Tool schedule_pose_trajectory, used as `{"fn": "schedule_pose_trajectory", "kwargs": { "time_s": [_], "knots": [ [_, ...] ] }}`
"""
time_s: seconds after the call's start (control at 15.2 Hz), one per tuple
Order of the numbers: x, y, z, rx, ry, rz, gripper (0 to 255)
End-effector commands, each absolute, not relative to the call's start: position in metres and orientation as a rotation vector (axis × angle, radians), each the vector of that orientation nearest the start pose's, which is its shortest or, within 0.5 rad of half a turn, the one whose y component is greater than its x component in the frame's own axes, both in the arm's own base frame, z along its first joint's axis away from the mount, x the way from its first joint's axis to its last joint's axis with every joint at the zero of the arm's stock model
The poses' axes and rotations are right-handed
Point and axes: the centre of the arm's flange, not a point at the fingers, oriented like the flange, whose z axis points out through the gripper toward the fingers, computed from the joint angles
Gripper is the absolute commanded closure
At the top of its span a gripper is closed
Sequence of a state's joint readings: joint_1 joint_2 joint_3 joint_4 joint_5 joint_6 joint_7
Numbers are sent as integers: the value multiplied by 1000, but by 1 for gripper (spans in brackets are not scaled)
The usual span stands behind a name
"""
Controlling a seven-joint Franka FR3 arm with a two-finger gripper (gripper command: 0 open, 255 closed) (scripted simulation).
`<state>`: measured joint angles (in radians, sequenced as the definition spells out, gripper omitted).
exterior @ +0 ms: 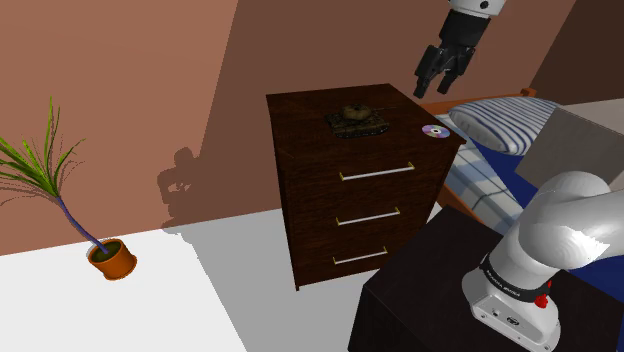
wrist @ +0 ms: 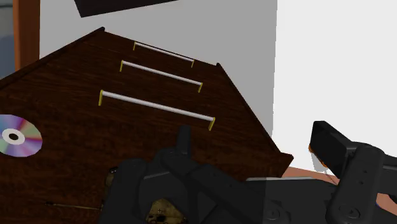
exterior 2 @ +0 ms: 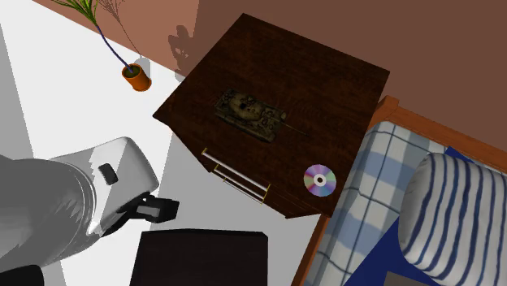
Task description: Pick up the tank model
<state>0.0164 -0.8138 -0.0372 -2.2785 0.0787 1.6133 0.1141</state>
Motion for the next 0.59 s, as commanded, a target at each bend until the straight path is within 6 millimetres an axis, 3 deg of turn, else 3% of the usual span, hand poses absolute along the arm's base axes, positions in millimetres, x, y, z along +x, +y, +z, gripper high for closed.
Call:
{"fn": "schedule_pose_trajectory", "kwargs": {
  "time_s": [0.0, 0.53],
  "knots": [
    [303, -3, 640, -3015, 185, -216, 0],
    [351, -95, 596, -2972, -218, -255, 0]
  ]
}}
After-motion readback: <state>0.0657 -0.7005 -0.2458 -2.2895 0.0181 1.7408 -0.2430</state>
